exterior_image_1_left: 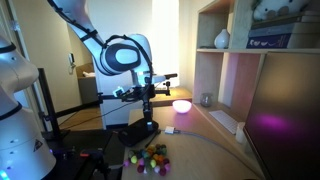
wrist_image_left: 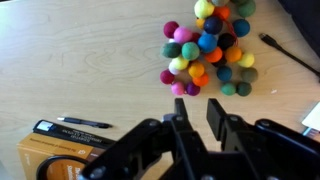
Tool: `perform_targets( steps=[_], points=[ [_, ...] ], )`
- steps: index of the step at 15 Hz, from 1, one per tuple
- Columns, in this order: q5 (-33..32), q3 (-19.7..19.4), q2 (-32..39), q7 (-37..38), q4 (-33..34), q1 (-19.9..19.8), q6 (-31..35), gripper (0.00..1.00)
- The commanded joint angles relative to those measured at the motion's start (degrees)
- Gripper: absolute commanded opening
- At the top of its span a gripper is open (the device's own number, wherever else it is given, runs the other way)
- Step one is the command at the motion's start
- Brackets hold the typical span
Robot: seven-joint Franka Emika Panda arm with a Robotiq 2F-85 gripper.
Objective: Pick the string of beads and place it over the computer
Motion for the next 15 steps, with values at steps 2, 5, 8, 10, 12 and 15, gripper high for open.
perform_targets(
  steps=[2,5,8,10,12,15],
  points=[
    [0.58,2.14,-0.1,-0.43,-0.02,-2.09,-0.06,0.17],
    [0.91,2.22,0.88,-0.9,0.45,-2.14,-0.43,0.43],
    [1.59,2.75,3.76,-1.46,1.64,-2.71,-0.9,0.63],
    [1.66,2.52,6.32,-1.64,2.7,-2.55,-1.55,0.79],
    [1.88,2.11,8.46,-1.71,3.46,-2.2,-1.66,0.94],
    [-5.85,0.99,9.99,0.76,4.75,-1.01,-4.83,1.0]
  ],
)
